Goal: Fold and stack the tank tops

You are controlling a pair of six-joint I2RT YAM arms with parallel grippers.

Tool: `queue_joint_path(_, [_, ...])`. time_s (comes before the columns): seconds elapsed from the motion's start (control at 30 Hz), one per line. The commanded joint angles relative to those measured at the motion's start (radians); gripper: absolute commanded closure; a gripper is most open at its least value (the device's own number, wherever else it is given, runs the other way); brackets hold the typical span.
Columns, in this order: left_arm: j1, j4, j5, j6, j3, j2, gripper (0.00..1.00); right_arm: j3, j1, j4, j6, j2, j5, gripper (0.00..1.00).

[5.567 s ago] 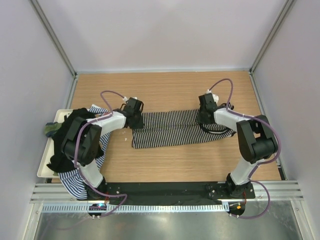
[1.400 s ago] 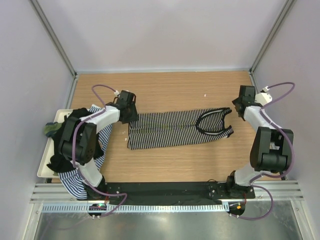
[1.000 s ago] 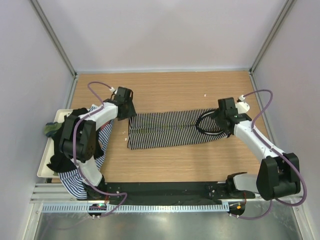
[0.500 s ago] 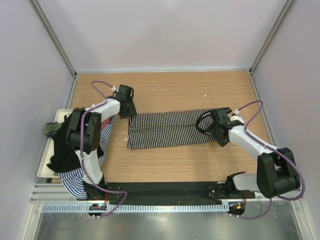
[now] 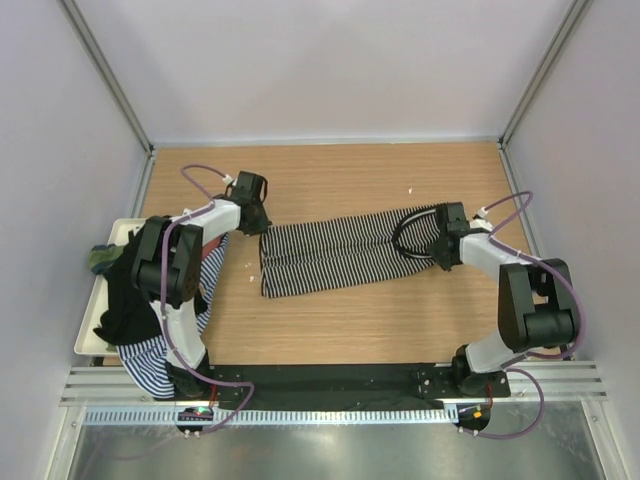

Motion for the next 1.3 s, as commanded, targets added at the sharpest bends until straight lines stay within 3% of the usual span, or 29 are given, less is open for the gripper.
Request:
queue_joint_path(0.0, [0.004,-0.018,0.003,-0.032,-0.082,-0.039,1.00,0.061,-0.066,0.159,-0.127,0.063,-0.076,0.69])
queue_joint_path(0.2, [-0.060,0.126,0.072,-0.162,-0.361,-0.212,1.00,0.283,-0.071,0.233,-0.291,0.279,-0.243,0.64])
queue_joint_path(0.43, [-0.374,0.159,-0.005,-0.369,-0.555,-0.362,1.00,0.755,-0.071,0.161,-0.344,0.631,-0.308,0.59])
queue_joint_path(0.53, [-0.511,0.150,-0.091,-0.490,-0.599,-0.411,0.92,0.924,-0.069,0.120,-0.368,0.739,-0.363,0.53])
queue_joint_path(0.57, [-0.569,0.153,-0.144,-0.520,-0.637,-0.459,0.80,0.963,-0.069,0.098,-0.376,0.761,-0.362,0.44])
queue_joint_path(0.63, [-0.618,0.145,-0.186,-0.566,-0.671,-0.499,0.65,1.044,-0.068,0.058,-0.411,0.800,-0.362,0.36])
queue_joint_path(0.67, [-0.653,0.145,-0.198,-0.592,-0.678,-0.529,0.55,1.058,-0.065,0.052,-0.422,0.806,-0.359,0.26])
queue_joint_path(0.9, [-0.684,0.078,-0.250,-0.562,-0.657,-0.568,0.40,1.063,-0.068,0.022,-0.516,0.732,-0.340,0.28])
queue_joint_path(1.27, [-0.496,0.038,-0.111,-0.256,-0.404,-0.488,0.41,0.782,-0.071,0.000,-0.552,0.435,-0.179,0.27])
